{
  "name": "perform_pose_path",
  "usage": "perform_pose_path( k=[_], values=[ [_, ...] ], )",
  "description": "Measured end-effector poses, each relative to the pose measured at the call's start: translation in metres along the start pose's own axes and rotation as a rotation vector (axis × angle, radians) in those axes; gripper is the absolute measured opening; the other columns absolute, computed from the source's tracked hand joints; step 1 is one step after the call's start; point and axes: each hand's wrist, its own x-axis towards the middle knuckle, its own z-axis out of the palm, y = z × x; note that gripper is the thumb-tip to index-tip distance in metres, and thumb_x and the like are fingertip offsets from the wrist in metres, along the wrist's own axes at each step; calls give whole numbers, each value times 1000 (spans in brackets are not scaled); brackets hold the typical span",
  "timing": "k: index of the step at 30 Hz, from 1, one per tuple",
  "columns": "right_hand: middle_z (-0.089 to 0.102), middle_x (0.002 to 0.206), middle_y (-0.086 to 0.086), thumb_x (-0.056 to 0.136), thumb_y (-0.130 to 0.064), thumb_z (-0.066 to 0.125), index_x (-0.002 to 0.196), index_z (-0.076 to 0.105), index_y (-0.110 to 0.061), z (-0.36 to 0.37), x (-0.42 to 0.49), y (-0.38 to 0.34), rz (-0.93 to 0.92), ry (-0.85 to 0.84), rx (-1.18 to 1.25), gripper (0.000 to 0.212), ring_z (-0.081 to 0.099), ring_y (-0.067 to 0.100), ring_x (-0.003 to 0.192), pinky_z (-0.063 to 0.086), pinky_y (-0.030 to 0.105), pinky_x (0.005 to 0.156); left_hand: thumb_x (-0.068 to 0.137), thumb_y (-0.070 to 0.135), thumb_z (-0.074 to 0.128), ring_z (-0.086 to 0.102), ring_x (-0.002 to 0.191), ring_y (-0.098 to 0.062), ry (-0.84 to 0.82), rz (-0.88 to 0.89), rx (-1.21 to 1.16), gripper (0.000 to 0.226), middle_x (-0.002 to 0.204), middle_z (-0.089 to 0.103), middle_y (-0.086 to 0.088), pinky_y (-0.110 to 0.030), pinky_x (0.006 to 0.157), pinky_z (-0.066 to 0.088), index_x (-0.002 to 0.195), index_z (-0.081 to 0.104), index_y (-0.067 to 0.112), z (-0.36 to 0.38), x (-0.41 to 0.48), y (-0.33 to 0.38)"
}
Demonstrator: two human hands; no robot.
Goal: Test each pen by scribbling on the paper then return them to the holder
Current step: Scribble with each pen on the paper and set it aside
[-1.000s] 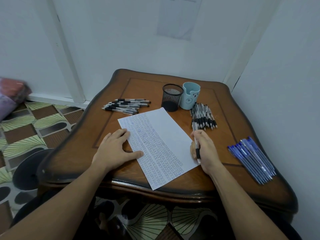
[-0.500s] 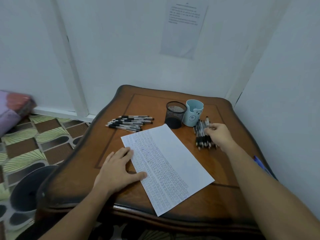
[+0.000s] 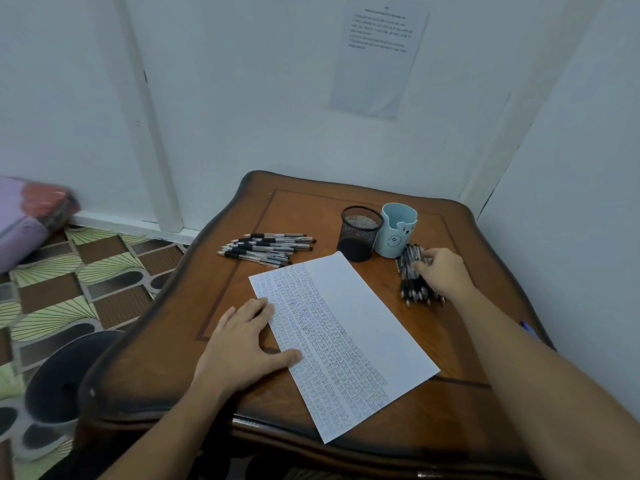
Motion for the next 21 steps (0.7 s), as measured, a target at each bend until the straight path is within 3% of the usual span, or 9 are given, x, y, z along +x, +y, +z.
perform_pose_path(
  k=[4,9,12,15,21],
  values=[
    [66,118,6,100,-20,55,125,65,-14,8,-8,-8,-137,163,-34,28,52,12,91,42,27,74,51,100,27,7,146,-3,2,-2,-22,126,160,13,11,-29,118,-6,153,22,26,-2,-1,2],
    [66,102,2,94,-14,59,106,73,-14,52,-17,-65,-435,-54,71,19,60,18,94,44,29,78,64,92,40,5,145,-2,-1,-7,-23,112,160,12,13,-28,117,-7,153,21,26,-3,-2,4],
    [61,108,0,97,-15,57,114,71,-17,89,-27,-110,-474,-205,141,22,57,13,94,46,28,82,71,86,47,5,145,-1,7,-2,-30,105,160,11,13,-26,115,-9,153,22,26,-4,-3,4],
    [58,117,-4,97,-14,55,119,70,-21,114,-33,-148,-495,-230,248,27,55,12,106,44,29,90,72,83,49,4,144,-1,13,0,-40,103,160,11,13,-23,113,-12,153,22,26,-4,-3,4],
    [52,100,-4,93,-22,62,97,67,-21,136,-31,-176,-477,-165,132,7,55,18,97,47,32,77,70,87,46,3,145,-1,21,1,-29,106,160,11,14,-25,114,-11,153,22,26,0,-2,0]
  ],
)
